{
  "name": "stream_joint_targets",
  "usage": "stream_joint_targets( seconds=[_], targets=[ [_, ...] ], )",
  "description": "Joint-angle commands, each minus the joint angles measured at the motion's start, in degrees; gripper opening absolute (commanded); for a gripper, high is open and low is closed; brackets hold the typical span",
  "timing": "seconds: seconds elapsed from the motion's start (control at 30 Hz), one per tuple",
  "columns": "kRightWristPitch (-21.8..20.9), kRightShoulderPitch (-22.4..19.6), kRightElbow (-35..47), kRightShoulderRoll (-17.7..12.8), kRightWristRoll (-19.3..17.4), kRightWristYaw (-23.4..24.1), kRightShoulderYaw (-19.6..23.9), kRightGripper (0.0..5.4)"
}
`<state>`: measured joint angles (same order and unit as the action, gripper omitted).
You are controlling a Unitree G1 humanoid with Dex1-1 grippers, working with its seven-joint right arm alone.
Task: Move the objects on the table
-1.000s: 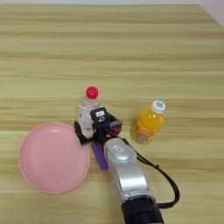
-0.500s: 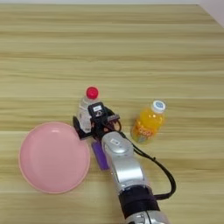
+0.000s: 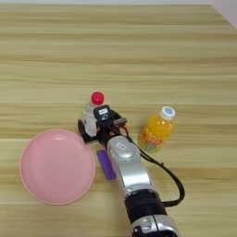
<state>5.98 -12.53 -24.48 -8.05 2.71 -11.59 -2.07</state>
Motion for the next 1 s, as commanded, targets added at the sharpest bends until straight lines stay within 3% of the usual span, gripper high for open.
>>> stream_joint_targets(
  seconds=[0.03,1.0],
  targets=[
    [-3.26,-4.58,0.54,-0.32,-0.36,1.02,1.06,5.38],
    [-5.72,-6.55,-3.73,1.29,-4.12,-1.68,2.99,5.38]
  ],
)
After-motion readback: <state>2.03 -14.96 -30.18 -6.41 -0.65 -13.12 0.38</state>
